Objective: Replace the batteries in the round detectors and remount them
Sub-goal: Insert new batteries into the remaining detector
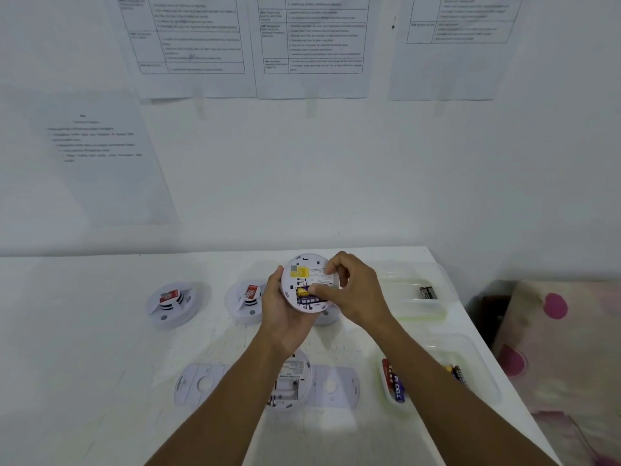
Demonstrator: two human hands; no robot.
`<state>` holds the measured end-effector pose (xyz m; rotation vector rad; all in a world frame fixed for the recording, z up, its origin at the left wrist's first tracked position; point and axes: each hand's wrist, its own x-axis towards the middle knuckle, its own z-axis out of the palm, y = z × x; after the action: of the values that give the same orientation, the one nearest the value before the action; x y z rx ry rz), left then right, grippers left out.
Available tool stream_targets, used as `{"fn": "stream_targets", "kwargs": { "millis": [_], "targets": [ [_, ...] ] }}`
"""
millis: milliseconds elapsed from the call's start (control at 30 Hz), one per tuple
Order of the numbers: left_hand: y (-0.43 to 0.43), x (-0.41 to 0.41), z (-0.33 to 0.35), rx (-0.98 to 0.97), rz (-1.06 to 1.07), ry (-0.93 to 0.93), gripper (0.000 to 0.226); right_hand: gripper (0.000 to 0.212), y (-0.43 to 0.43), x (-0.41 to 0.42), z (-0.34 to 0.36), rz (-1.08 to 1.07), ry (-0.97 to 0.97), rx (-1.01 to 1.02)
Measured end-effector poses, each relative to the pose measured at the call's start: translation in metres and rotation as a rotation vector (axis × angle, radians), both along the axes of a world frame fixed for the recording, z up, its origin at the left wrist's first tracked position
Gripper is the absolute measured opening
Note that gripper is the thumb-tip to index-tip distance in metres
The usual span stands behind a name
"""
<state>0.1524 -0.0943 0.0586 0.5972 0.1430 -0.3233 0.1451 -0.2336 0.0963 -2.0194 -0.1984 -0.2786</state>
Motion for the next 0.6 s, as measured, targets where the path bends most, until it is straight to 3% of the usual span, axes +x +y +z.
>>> {"fn": "stream_targets", "kwargs": {
  "millis": [300,600],
  "targets": [
    [0.033,-0.031,0.012,-0.005,0.04,-0.005,0.052,0.033,0.017,-0.018,0.005,0.14,0.045,0.048],
    [0.143,-0.053,0.008,-0.002,0.02,-0.02,0.056,0.023,0.107,-0.049,-0.004,0.112,0.066,0.06]
  ]
}}
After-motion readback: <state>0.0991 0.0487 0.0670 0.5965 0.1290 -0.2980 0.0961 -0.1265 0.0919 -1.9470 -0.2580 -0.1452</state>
